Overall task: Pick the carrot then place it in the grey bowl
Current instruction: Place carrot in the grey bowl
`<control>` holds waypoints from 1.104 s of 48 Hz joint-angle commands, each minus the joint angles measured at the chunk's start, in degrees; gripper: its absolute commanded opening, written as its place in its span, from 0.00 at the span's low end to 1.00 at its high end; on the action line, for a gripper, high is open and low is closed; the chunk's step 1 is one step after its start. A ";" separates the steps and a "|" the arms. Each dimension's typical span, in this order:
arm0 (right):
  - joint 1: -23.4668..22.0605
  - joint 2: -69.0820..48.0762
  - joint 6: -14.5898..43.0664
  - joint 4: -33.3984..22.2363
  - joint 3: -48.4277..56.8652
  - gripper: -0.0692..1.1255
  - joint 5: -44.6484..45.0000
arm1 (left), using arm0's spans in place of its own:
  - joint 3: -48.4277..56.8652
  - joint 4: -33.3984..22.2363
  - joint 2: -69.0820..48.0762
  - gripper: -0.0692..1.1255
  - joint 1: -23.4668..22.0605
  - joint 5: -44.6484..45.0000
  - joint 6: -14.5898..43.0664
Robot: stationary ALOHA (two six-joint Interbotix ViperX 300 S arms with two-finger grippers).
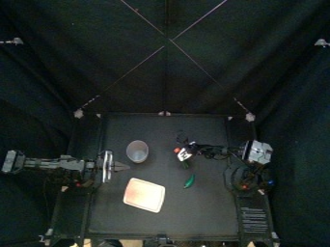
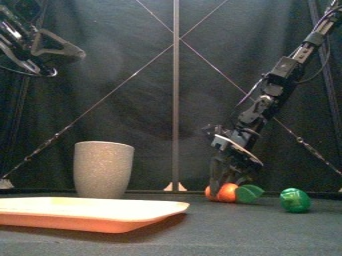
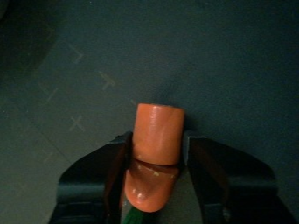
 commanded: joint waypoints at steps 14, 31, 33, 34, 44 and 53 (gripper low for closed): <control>2.81 -6.24 -0.26 -1.49 -8.53 0.33 0.62 | -0.44 0.09 0.09 0.03 -0.09 -0.26 0.00; 9.32 -3.69 -0.53 -5.36 -28.56 0.33 6.06 | -0.35 0.18 0.09 0.03 0.00 -0.26 0.09; 9.67 -2.37 -0.53 -5.71 -30.85 0.33 6.24 | -0.35 0.09 0.09 0.03 0.00 -0.26 0.09; 9.76 -1.67 -0.62 -5.89 -31.90 0.33 6.33 | -0.35 0.09 0.09 0.03 0.00 -0.26 0.09; 10.02 6.94 -0.70 -8.79 -43.68 0.33 7.65 | -0.35 0.09 -0.26 0.03 0.00 -0.26 0.09; 9.76 14.68 -0.88 -11.25 -54.67 0.34 13.45 | -0.26 0.09 -0.35 0.03 0.09 -0.26 0.00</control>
